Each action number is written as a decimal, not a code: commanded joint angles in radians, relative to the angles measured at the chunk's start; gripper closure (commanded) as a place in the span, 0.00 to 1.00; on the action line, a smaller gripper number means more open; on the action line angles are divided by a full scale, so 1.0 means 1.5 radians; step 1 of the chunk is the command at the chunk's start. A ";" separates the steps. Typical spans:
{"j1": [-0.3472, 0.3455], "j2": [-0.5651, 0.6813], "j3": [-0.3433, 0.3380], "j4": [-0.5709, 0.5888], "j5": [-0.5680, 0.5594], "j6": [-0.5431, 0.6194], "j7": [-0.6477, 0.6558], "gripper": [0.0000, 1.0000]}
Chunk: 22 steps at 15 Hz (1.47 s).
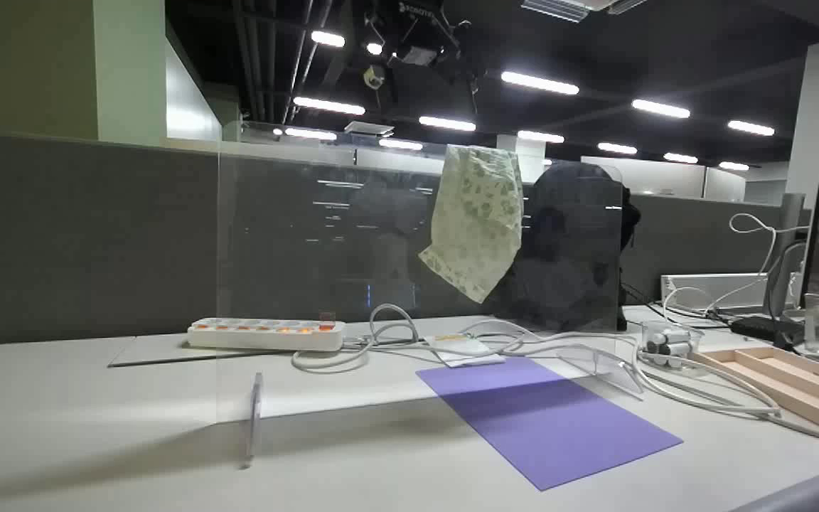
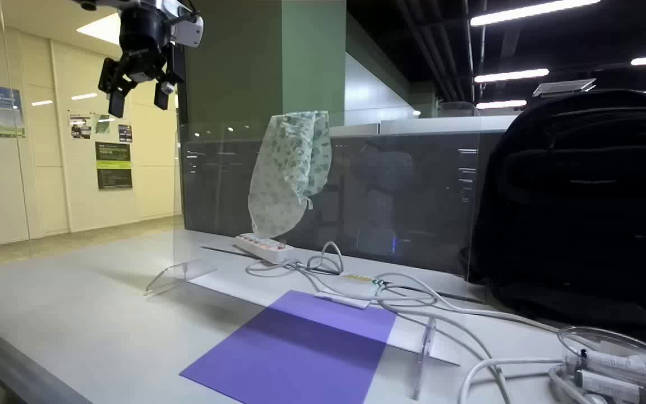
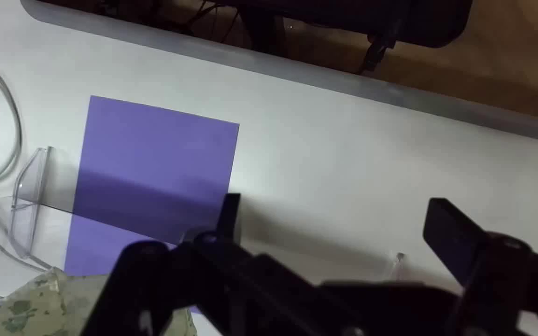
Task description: Take the cloth off the countertop shield and put it on the mat
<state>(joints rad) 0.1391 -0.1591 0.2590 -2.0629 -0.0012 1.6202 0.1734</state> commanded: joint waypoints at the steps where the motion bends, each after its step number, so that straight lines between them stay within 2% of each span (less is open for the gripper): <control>1: 0.012 0.001 -0.011 0.002 -0.002 -0.001 0.002 0.00; 10: 0.012 0.001 -0.011 0.002 -0.002 0.000 0.002 0.00; 14: 0.008 -0.058 -0.009 -0.055 -0.047 0.099 0.062 0.00; 17: -0.002 -0.116 -0.022 -0.103 -0.052 0.173 0.087 0.00; 20: -0.024 -0.181 -0.055 -0.155 -0.028 0.233 0.087 0.00; 22: -0.036 -0.206 -0.093 -0.173 0.022 0.245 0.064 0.00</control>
<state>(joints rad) 0.1061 -0.3792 0.1858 -2.2498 -0.0485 1.9478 0.2756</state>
